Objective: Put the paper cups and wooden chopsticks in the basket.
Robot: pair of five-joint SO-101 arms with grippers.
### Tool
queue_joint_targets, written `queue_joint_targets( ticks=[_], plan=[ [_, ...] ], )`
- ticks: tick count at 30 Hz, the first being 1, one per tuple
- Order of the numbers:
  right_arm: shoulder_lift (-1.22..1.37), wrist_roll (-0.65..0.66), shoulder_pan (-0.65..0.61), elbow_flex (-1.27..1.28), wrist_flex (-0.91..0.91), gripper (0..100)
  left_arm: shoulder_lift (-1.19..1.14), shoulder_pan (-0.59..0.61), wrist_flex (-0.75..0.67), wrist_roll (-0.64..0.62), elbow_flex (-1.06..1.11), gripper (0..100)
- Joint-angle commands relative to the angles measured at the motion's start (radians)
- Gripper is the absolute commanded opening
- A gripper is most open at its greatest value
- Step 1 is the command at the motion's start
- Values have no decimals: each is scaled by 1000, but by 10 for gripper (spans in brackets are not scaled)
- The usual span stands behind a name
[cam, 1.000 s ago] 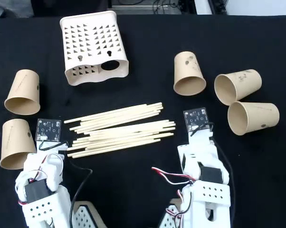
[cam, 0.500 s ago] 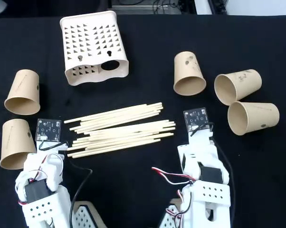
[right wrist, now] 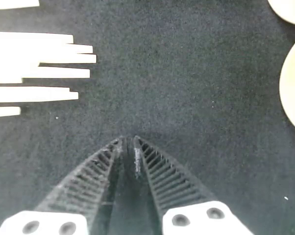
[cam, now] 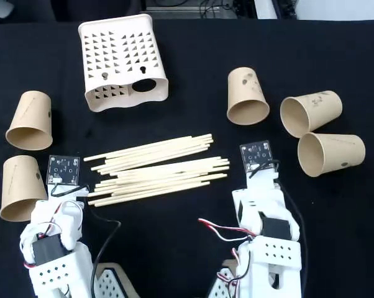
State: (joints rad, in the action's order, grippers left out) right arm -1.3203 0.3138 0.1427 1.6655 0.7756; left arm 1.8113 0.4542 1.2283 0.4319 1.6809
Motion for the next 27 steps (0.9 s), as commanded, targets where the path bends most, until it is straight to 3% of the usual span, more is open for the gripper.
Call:
queue_joint_targets(
  ticks=[1, 19, 27],
  plan=[
    [-10, 8, 9, -4, -20, 36, 9, -7, 5, 0, 18, 30],
    [-10, 8, 9, -4, -20, 36, 9, 4, 0, 5, 18, 30],
    [-10, 8, 11, -4, -20, 36, 9, -5, -43, 5, -85, 30]
  ],
)
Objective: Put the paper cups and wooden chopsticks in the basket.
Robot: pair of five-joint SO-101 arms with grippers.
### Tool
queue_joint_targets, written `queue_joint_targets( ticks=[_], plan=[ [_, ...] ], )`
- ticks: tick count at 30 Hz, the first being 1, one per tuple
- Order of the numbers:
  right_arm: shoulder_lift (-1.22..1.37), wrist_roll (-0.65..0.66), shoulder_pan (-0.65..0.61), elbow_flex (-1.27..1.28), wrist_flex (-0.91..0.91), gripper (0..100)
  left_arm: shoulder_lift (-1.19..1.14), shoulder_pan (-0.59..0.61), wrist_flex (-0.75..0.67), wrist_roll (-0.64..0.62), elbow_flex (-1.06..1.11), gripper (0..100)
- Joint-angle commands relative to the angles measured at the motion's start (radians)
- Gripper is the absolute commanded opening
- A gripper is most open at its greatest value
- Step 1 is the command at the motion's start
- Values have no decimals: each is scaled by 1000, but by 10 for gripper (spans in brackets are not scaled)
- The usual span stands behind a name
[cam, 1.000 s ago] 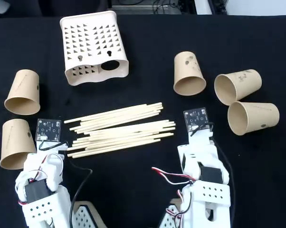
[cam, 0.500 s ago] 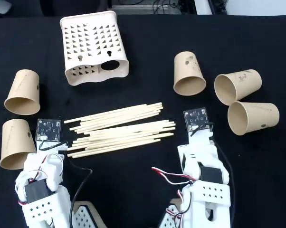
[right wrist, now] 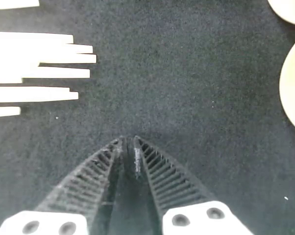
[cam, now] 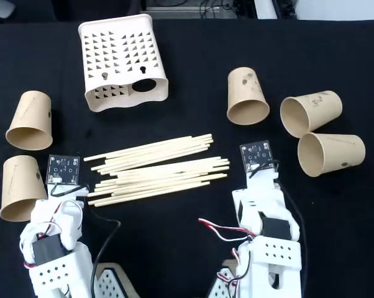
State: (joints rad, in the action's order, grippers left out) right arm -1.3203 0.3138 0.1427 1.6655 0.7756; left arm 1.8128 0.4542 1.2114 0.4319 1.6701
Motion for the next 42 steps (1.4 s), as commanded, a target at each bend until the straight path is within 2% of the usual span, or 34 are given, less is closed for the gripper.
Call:
queue_joint_targets(
  ticks=[1, 3, 5, 7, 8, 12, 14, 22, 26, 33, 42],
  plan=[
    [-10, 8, 11, -4, -20, 36, 8, -7, -37, 5, -104, 30],
    [-10, 8, 11, -4, -20, 36, 8, 1, -21, -3, -183, 59],
    [-10, 8, 11, -4, -20, 36, 8, -1, 61, -29, -283, 155],
    [-10, 8, 11, -4, -20, 36, 6, -7, 69, -117, -360, 238],
    [-10, 8, 11, -4, -20, 36, 5, -10, 69, -155, -392, 245],
    [-10, 8, 9, -4, -20, 36, -72, -74, 74, -183, -463, 238],
    [-10, 8, 9, -4, -20, 36, -150, -87, 61, -241, -469, 241],
    [-10, 8, 11, -4, -20, 36, -508, -79, -178, -471, -509, 243],
    [-10, 8, 9, -4, -20, 36, -543, -101, -282, -466, -526, 254],
    [-10, 8, 9, -4, -20, 36, -741, -154, -218, -503, -719, 273],
    [-10, 8, 9, -4, -20, 36, -1085, -151, -318, -512, -880, 275]
  ],
)
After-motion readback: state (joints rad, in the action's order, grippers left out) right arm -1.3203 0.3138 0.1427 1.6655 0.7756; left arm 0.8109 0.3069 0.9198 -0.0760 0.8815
